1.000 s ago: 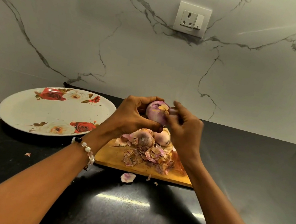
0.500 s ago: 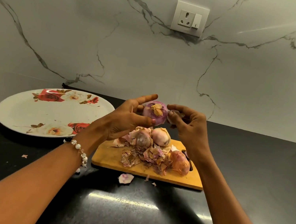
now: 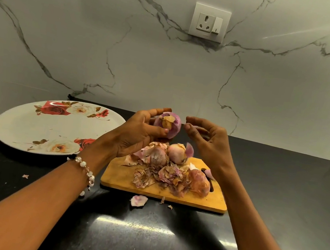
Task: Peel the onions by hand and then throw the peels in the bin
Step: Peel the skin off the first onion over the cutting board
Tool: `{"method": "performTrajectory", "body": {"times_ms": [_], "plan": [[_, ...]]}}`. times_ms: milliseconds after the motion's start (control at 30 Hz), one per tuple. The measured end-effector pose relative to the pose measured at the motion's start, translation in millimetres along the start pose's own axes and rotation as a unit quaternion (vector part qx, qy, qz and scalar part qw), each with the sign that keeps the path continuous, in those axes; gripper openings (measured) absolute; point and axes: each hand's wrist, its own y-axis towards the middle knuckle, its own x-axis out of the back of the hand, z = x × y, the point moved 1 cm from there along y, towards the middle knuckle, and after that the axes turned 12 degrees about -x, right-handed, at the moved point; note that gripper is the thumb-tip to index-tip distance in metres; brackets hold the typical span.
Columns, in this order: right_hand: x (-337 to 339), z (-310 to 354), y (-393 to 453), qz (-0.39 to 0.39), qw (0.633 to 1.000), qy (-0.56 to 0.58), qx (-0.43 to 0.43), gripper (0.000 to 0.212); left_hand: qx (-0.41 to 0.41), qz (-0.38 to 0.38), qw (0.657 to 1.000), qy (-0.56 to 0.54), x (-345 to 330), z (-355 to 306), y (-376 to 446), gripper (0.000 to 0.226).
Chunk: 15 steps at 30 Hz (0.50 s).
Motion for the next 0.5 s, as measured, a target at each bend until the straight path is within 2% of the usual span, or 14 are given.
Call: {"method": "performTrajectory", "body": {"times_ms": [100,267,500], "plan": [[-0.6,6.3,-3.1,0.03,0.997,-0.022,0.062,0.051,-0.009,0.035,0.995,0.097,0.6,0.5,-1.6,0.071],[-1.3,3.1,-5.3,0.045,0.984,-0.107,0.134,0.048,-0.04,0.094,0.966,0.237,-1.2,0.5,-3.9,0.073],[-6.0,0.7,-6.3,0.009,0.965,-0.196,0.176,0.048,-0.058,0.087,0.958,0.269,-4.8,2.6,-4.2,0.074]]}}
